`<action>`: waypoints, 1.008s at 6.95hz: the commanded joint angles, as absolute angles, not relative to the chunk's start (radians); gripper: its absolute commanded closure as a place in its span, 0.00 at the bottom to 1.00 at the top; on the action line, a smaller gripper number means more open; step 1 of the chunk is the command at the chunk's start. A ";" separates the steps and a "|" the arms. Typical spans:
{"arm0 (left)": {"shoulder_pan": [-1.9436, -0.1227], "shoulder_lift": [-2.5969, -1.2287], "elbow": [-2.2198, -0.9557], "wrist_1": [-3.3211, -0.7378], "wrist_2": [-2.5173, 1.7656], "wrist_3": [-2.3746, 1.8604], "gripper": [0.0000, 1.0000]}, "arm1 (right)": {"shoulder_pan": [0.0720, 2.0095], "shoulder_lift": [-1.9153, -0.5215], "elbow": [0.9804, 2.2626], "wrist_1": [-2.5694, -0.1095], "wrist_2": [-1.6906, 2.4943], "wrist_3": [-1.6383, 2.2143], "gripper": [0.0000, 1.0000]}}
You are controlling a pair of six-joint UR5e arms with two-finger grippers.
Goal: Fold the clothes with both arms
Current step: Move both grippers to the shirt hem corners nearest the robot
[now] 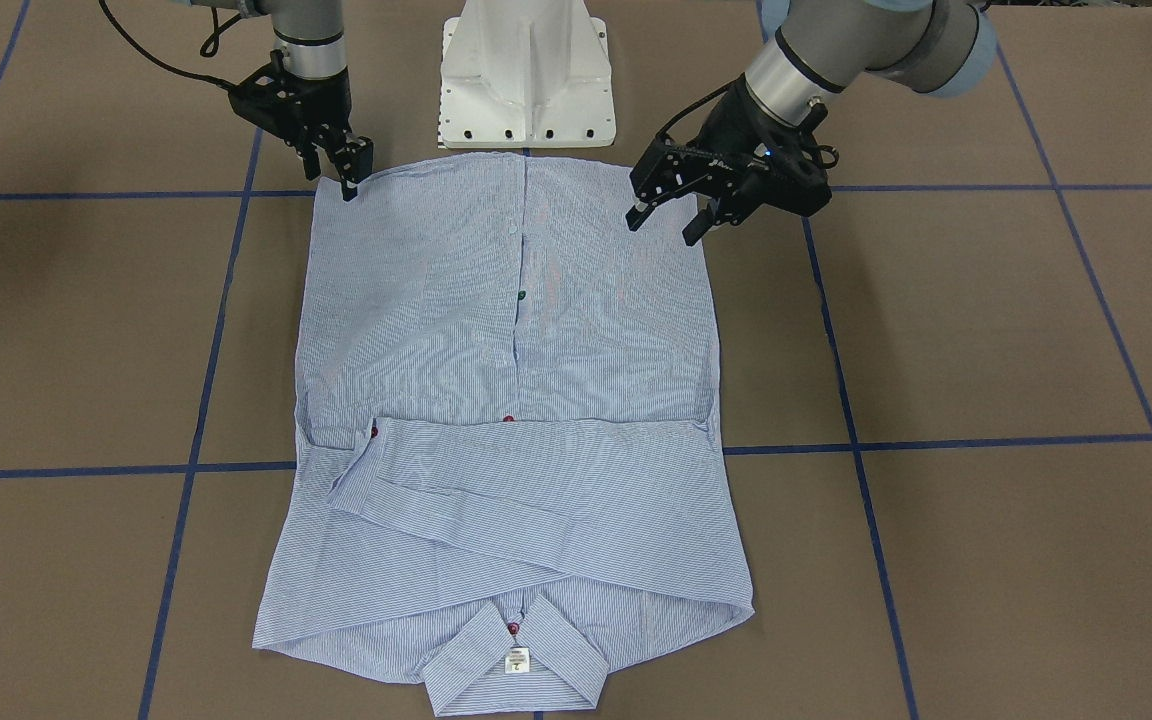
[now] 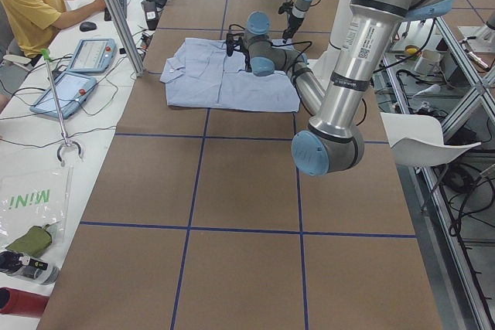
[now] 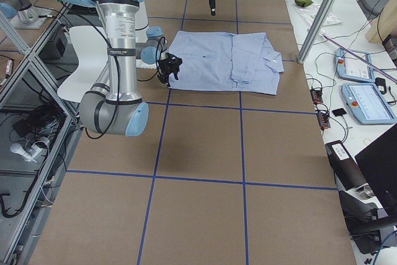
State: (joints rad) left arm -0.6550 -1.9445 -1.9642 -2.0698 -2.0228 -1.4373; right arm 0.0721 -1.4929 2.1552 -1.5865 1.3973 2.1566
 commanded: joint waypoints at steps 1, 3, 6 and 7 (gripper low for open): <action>-0.655 -1.945 -1.962 -2.071 -2.022 -1.439 0.20 | 0.071 -1.496 2.149 -1.588 1.405 2.157 0.47; -0.655 -1.945 -1.962 -2.071 -2.023 -1.439 0.20 | 0.069 -1.496 2.146 -1.588 1.413 2.157 0.67; -0.657 -1.936 -1.970 -2.068 -2.025 -1.439 0.20 | 0.069 -1.496 2.140 -1.586 1.442 2.169 1.00; -0.655 -1.936 -1.970 -2.068 -2.026 -1.465 0.20 | 0.074 -1.496 2.143 -1.586 1.463 2.169 1.00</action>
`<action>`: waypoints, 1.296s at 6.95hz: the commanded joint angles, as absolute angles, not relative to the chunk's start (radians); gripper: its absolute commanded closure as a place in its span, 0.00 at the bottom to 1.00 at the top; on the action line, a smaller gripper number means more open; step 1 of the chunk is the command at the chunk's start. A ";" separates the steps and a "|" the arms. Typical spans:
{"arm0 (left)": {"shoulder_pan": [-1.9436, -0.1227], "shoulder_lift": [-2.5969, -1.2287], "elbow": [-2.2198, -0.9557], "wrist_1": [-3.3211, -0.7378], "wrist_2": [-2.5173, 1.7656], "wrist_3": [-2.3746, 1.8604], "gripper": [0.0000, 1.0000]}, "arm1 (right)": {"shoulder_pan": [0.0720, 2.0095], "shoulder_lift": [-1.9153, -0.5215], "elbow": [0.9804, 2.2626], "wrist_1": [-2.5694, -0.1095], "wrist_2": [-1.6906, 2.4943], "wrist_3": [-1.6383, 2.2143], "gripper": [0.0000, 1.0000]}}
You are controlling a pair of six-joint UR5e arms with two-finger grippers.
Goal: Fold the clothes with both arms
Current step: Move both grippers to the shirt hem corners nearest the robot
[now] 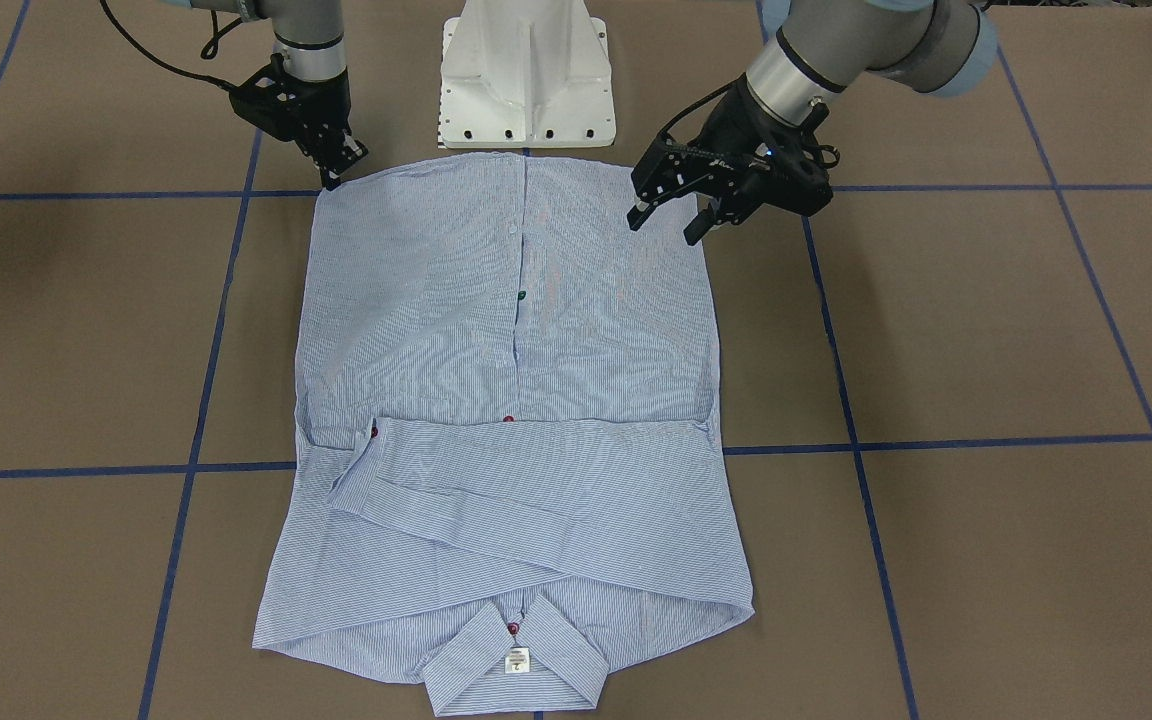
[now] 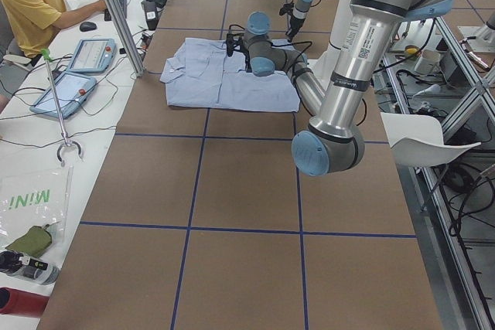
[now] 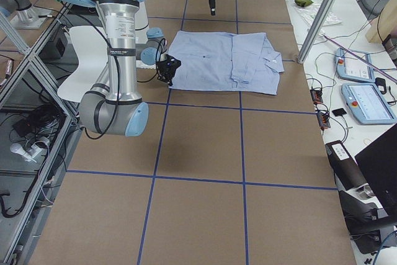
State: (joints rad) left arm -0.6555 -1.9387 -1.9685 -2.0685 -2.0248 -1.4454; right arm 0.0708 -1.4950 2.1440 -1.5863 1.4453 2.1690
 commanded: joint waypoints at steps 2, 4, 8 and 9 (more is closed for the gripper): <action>-0.652 -1.899 -1.993 -2.050 -2.025 -1.521 0.20 | 0.071 -1.514 2.219 -1.621 1.486 2.171 1.00; -0.558 -1.791 -2.015 -2.037 -1.993 -1.591 0.19 | 0.072 -1.514 2.250 -1.626 1.488 2.172 1.00; -0.217 -1.686 -2.028 -2.006 -1.749 -1.761 0.21 | 0.095 -1.500 2.281 -1.713 1.488 2.171 1.00; -0.216 -1.683 -2.031 -2.006 -1.735 -1.763 0.22 | 0.094 -1.502 2.278 -1.713 1.486 2.172 1.00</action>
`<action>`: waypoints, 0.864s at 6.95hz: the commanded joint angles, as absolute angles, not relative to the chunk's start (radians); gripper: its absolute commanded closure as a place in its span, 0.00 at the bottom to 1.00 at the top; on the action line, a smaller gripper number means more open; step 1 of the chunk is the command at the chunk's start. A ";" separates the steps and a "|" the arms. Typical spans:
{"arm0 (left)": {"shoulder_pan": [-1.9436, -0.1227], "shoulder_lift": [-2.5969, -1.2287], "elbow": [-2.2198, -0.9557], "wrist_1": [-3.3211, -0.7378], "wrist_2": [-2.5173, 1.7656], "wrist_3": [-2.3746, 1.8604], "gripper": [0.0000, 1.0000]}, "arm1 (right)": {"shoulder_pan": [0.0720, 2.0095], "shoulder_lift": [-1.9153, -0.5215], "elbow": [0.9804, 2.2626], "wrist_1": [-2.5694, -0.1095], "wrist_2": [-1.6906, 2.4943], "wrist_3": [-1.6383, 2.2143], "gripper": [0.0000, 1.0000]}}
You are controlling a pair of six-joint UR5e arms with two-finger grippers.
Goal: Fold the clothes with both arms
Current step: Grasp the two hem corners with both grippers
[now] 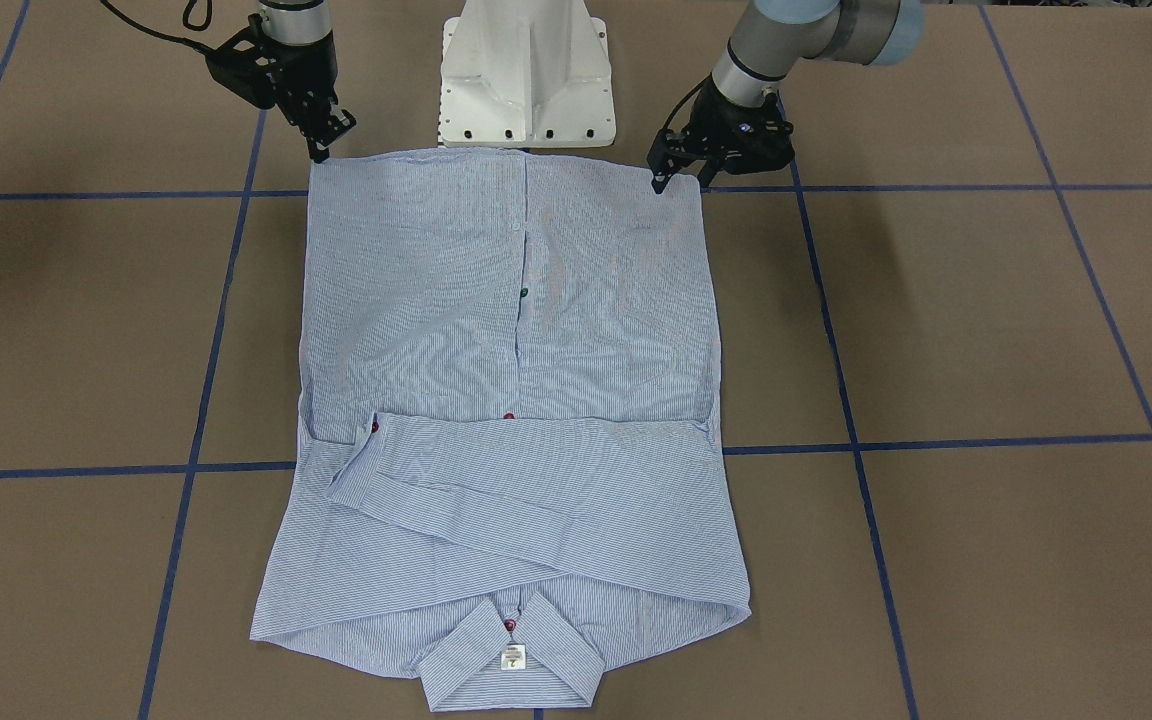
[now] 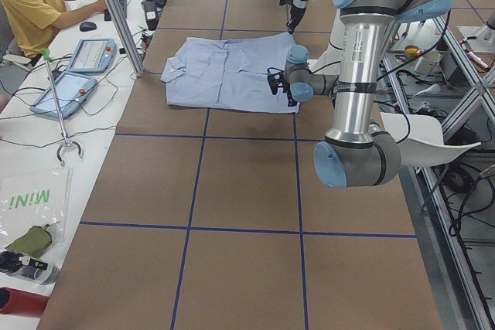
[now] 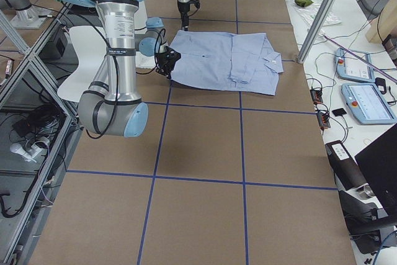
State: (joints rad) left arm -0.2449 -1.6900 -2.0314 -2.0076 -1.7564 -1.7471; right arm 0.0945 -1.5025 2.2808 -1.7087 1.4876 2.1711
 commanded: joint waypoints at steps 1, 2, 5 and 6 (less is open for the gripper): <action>-0.216 -1.677 -2.033 -1.978 -1.735 -1.764 0.22 | 0.094 -1.502 2.278 -1.713 1.486 2.171 1.00; -0.215 -1.674 -2.034 -1.953 -1.735 -1.764 0.22 | 0.091 -1.494 2.276 -1.713 1.486 2.172 1.00; -0.201 -1.674 -2.023 -1.953 -1.735 -1.779 0.26 | 0.094 -1.489 2.276 -1.715 1.485 2.172 1.00; -0.193 -1.672 -2.022 -1.953 -1.733 -1.785 0.32 | 0.092 -1.489 2.276 -1.717 1.483 2.172 1.00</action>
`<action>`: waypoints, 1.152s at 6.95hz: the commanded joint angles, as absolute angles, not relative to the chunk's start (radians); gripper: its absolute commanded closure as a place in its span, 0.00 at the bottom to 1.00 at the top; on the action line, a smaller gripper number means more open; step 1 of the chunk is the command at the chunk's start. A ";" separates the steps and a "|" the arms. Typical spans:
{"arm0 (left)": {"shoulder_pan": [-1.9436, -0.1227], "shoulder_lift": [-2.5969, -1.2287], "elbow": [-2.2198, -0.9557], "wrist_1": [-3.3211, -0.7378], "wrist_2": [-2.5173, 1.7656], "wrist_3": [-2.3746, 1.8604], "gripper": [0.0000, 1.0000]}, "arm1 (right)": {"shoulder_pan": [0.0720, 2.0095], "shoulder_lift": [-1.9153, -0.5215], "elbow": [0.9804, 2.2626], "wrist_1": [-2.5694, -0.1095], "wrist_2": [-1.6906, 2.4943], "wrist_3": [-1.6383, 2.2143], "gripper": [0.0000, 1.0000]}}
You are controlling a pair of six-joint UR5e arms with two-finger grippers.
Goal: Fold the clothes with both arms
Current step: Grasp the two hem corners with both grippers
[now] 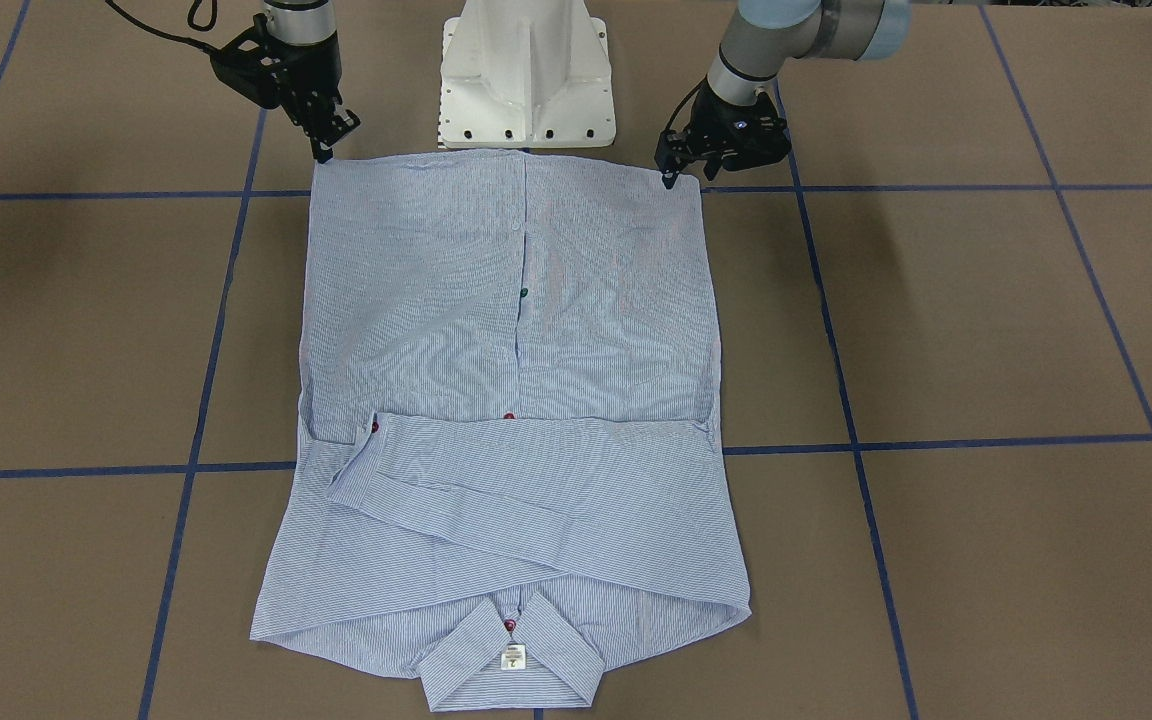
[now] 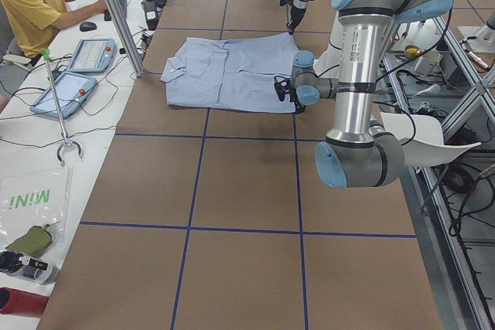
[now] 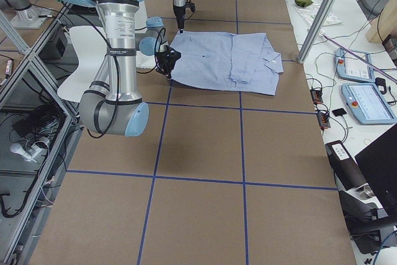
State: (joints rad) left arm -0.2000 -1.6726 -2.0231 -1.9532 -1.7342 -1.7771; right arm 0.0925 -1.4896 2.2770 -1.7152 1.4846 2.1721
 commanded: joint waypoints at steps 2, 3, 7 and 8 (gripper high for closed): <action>-0.193 -1.669 -2.022 -1.953 -1.733 -1.786 0.41 | 0.089 -1.489 2.276 -1.729 1.485 2.172 1.00; -0.193 -1.667 -2.020 -1.953 -1.733 -1.786 0.41 | 0.086 -1.488 2.276 -1.736 1.486 2.172 1.00; -0.192 -1.667 -2.014 -1.951 -1.735 -1.786 0.67 | 0.086 -1.488 2.278 -1.736 1.486 2.171 1.00; -0.192 -1.666 -2.014 -1.950 -1.733 -1.786 0.96 | 0.087 -1.488 2.276 -1.736 1.486 2.171 1.00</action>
State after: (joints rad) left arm -0.1920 -1.6670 -2.0152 -1.9508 -1.7340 -1.7855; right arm 0.0864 -1.4880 2.2775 -1.7364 1.4864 2.1710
